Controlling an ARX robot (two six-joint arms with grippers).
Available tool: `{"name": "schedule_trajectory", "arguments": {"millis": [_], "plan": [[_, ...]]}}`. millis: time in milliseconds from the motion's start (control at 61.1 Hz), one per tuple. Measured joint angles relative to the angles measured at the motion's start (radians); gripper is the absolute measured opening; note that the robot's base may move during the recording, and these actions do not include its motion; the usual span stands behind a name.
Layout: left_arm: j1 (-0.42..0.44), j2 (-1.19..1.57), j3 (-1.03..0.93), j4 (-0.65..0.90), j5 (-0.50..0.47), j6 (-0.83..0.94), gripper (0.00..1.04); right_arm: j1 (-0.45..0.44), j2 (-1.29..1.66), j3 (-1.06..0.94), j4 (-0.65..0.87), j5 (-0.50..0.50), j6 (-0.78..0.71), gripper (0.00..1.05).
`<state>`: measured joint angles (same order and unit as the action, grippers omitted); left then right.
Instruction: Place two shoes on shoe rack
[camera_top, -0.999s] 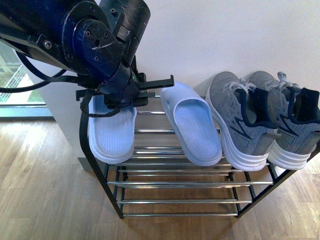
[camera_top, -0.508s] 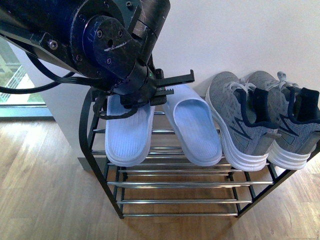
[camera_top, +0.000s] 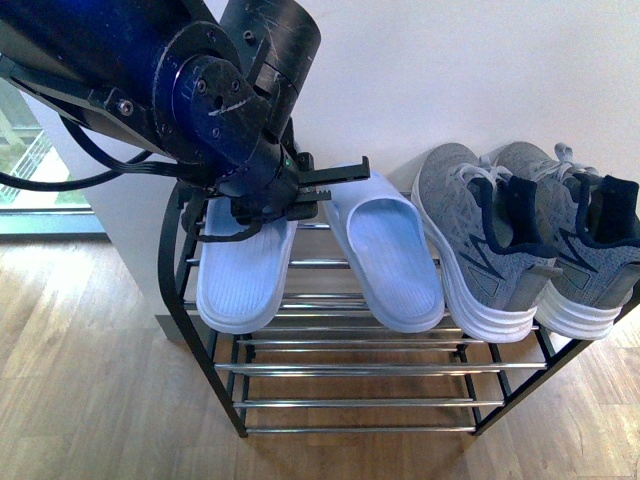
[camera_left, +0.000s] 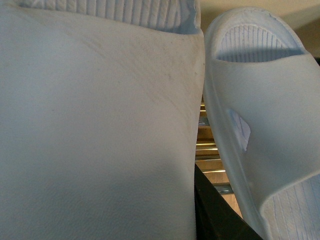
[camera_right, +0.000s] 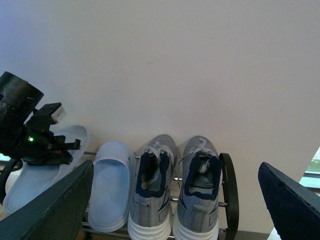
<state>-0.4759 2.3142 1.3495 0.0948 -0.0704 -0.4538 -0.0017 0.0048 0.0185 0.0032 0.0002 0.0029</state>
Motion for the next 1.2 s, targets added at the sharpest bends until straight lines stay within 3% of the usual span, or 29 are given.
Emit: {"name": "schedule_trajectory", "arguments": {"millis": [49,409,672,934,1196], "plan": [[0.001,0.003,0.006,-0.003,0.000,0.004,0.02,0.000,0.000,0.000,0.000,0.000,0.000,0.95],[-0.002,-0.019,-0.032,0.036,-0.021,0.001,0.55,0.000,0.000,0.000,0.000,0.000,0.000,0.95],[-0.005,-0.220,-0.221,0.114,-0.158,0.010,0.97,0.000,0.000,0.000,0.000,0.000,0.000,0.95],[0.002,-0.529,-0.467,0.161,-0.280,0.022,0.95,0.000,0.000,0.000,0.000,0.000,0.000,0.95],[0.031,-0.948,-0.705,0.089,-0.402,0.011,0.95,0.000,0.000,0.000,0.000,0.000,0.000,0.95]]}}
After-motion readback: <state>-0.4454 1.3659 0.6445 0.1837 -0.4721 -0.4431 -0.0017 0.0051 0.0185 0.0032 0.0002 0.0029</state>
